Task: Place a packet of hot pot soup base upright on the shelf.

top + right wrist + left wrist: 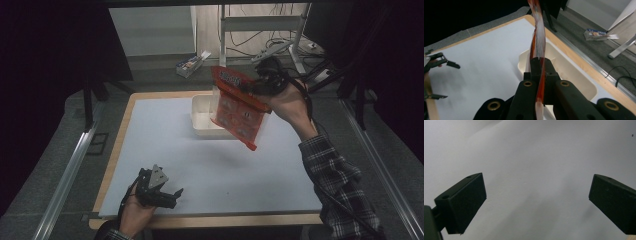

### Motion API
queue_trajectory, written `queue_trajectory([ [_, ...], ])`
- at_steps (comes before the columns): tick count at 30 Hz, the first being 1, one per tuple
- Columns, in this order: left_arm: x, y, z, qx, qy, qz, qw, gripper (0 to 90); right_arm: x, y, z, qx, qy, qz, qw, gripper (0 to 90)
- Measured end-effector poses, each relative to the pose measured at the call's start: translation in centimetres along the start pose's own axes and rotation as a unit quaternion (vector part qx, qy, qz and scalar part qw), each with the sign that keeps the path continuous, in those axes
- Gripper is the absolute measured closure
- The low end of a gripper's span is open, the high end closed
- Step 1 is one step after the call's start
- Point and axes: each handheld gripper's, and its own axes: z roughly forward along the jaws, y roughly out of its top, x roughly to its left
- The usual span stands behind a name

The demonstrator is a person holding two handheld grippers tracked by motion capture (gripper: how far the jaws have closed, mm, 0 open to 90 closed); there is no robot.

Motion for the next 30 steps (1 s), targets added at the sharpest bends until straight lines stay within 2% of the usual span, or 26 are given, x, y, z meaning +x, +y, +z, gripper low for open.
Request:
queue_trajectory([
  [11, -0.1, 0.1, 0.0, -0.001, -0.002, 0.007, 1.0, 1.4, -2.7, 1.9, 1.0, -0.007, -0.022, 0.005, 0.9997, 89.1],
  [13, -0.1, 0.1, 0.0, 0.0, -0.003, 0.009, 1.0, 1.5, -3.2, 2.0, 1.5, -0.007, -0.026, 0.007, 0.9996, 89.1],
  [15, -0.1, 0.1, 0.0, -0.006, -0.01, 0.001, 0.9999, 1.5, -3.7, 2.2, 2.0, -0.006, -0.028, 0.009, 0.9995, 89.1],
  [23, -0.2, 0.1, 0.0, -0.013, -0.017, -0.008, 0.9997, 2.0, -5.5, 2.8, 4.2, -0.004, -0.036, 0.012, 0.9993, 89.1],
  [30, -0.4, 0.2, 0.0, -0.008, -0.014, -0.001, 0.9999, 3.9, -6.6, 2.9, 6.1, -0.002, -0.034, 0.017, 0.9993, 89.1],
])
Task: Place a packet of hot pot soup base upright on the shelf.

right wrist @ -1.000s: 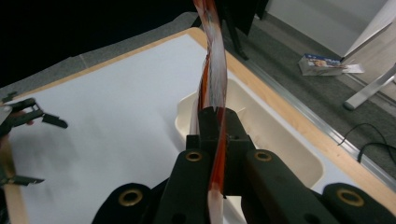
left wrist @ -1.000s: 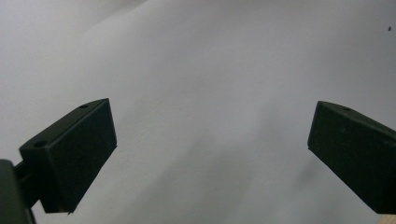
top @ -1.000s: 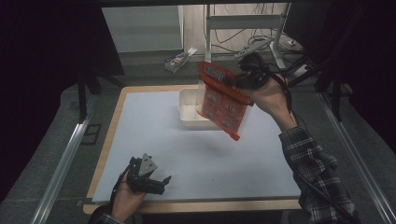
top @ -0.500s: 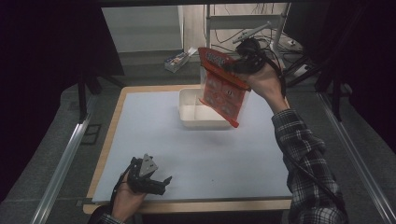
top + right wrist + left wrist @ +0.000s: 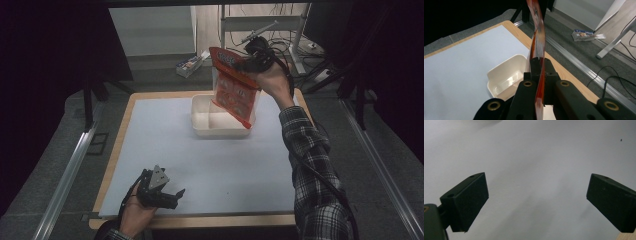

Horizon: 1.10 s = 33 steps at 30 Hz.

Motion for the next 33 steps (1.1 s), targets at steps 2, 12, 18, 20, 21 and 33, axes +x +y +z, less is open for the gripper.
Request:
queue_trajectory([
  [2, 0.0, 0.0, 0.0, 0.0, 0.001, 0.001, 1.0, 3.7, -0.2, -0.1, 0.6, 0.003, -0.002, -0.002, 1.0, 89.1],
  [12, 0.0, 0.0, 0.1, 0.002, 0.0, 0.002, 1.0, 3.7, -0.8, -0.4, 2.7, 0.013, 0.001, 0.001, 0.9999, 89.0],
  [18, 0.0, 0.0, 0.1, 0.002, -0.001, 0.003, 1.0, 3.6, -0.7, -0.8, 4.0, 0.02, 0.007, 0.0, 0.9998, 89.1],
  [20, 0.0, 0.0, 0.1, 0.003, -0.001, 0.003, 1.0, 3.7, -0.8, -1.1, 4.7, 0.028, 0.012, 0.006, 0.9995, 89.0],
  [21, 0.0, 0.0, 0.1, 0.003, -0.001, 0.003, 1.0, 3.7, -0.8, -1.1, 4.7, 0.028, 0.012, 0.006, 0.9995, 89.0],
  [33, 0.1, 0.0, 0.1, -0.004, -0.005, -0.005, 1.0, 5.0, -4.3, -4.0, 6.0, 0.023, -0.019, 0.042, 0.9987, 87.2],
])
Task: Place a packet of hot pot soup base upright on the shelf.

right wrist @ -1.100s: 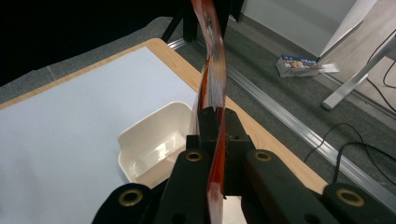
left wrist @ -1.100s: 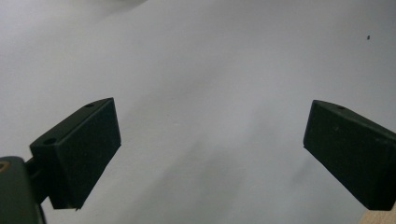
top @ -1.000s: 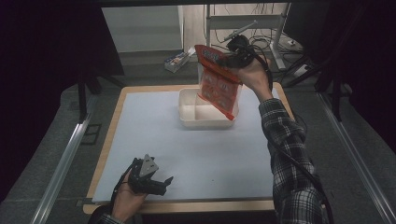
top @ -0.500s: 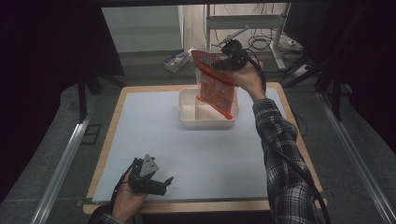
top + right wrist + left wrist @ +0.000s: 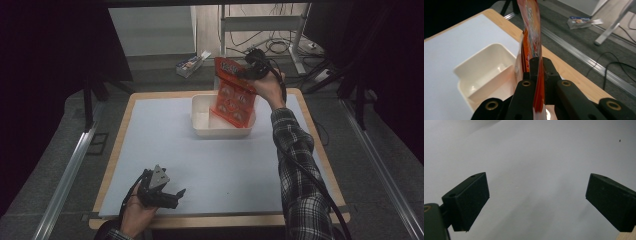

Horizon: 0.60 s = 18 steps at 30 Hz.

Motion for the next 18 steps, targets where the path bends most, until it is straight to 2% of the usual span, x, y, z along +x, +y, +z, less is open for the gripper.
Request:
queue_trajectory([
  [1, 0.0, 0.0, 0.0, 0.0, 0.0, 0.0, 1.0, 5.0, 0.0, 0.0, 0.0, 0.0, 0.0, 0.0, 1.0, 87.2],
  [3, 0.1, 0.0, 0.0, -0.002, 0.002, 0.002, 1.0, 4.9, -0.6, -0.4, 0.3, 0.001, -0.019, 0.006, 0.9998, 85.8],
  [6, 0.2, -0.1, 0.0, -0.005, 0.001, 0.006, 1.0, 4.8, -1.0, -0.6, 0.6, 0.005, -0.034, 0.011, 0.9993, 84.0],
  [9, 0.2, -0.1, 0.0, -0.005, 0.002, 0.009, 0.9999, 4.9, -1.1, -0.8, 0.9, 0.016, -0.053, 0.012, 0.9984, 78.1],
  [11, 0.2, -0.1, 0.0, -0.003, 0.001, 0.011, 0.9999, 5.4, -1.2, -1.0, 1.1, 0.022, -0.063, 0.007, 0.9977, 69.7],
  [14, 0.1, 0.0, 0.0, 0.002, 0.0, 0.012, 0.9999, 5.8, -0.9, -0.9, 1.2, 0.021, -0.071, 0.0, 0.9972, 52.3],
  [18, -0.1, 0.1, -0.2, 0.005, 0.002, 0.011, 0.9999, 5.8, -0.9, -0.7, 0.7, 0.007, -0.075, 0.001, 0.9972, 34.7],
])
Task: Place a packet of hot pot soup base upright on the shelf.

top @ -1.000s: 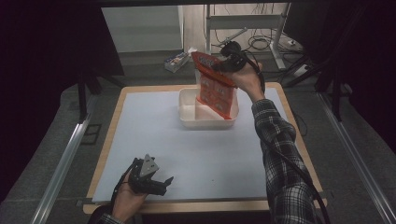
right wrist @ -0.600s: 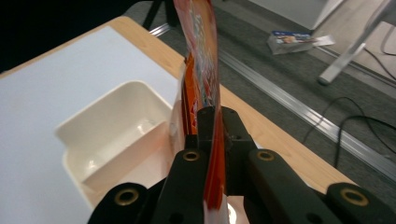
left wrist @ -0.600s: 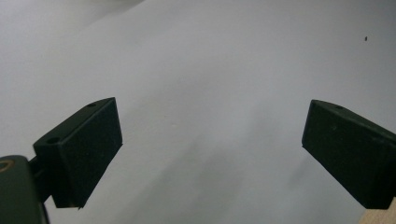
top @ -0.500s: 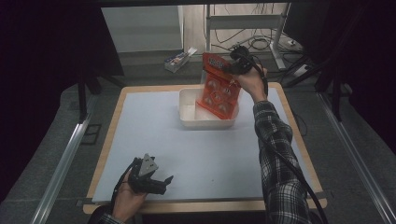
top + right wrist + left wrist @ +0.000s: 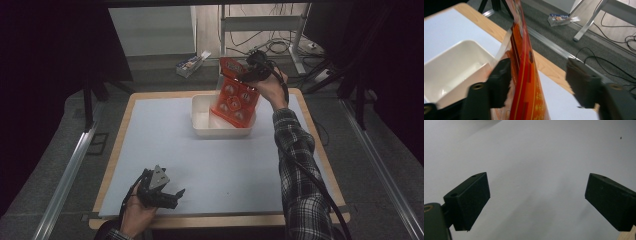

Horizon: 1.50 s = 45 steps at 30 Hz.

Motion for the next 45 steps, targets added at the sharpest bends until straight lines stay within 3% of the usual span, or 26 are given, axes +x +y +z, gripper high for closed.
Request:
queue_trajectory([
  [6, 0.0, 0.1, 0.0, 0.007, -0.004, -0.004, 1.0, 6.4, -0.4, 0.0, -1.1, -0.015, 0.013, 0.01, 0.9998, 18.7],
  [12, -0.3, 0.2, 0.0, 0.01, -0.008, -0.002, 0.9999, 6.7, -0.3, 0.0, -2.1, -0.03, 0.031, 0.005, 0.9991, 10.7],
  [18, -0.3, 0.2, 0.1, 0.006, -0.015, -0.002, 0.9999, 6.4, 0.1, -0.3, -2.8, -0.036, 0.038, -0.004, 0.9986, 6.5],
  [21, -0.2, 0.1, 0.3, -0.001, -0.041, -0.001, 0.9992, 6.4, 0.2, -0.5, -3.1, -0.042, 0.039, -0.004, 0.9984, 4.7],
  [28, -0.3, 0.1, 0.4, -0.019, -0.057, 0.021, 0.9979, 4.6, 0.1, -0.7, -3.9, -0.049, 0.034, -0.005, 0.9982, 3.1],
  [36, 0.2, -0.1, 0.6, -0.028, -0.078, -0.005, 0.9966, 2.3, 0.2, -1.2, -5.6, -0.063, 0.031, -0.003, 0.9975, 2.1],
  [41, 0.4, -0.1, 0.5, -0.034, -0.075, -0.024, 0.9963, 1.7, 0.4, -1.5, -6.5, -0.068, 0.032, -0.002, 0.9972, 2.0],
  [45, 0.4, -0.2, 0.4, -0.034, -0.07, -0.025, 0.9966, 1.6, 0.6, -1.7, -7.2, -0.071, 0.034, -0.004, 0.9969, 2.0],
])
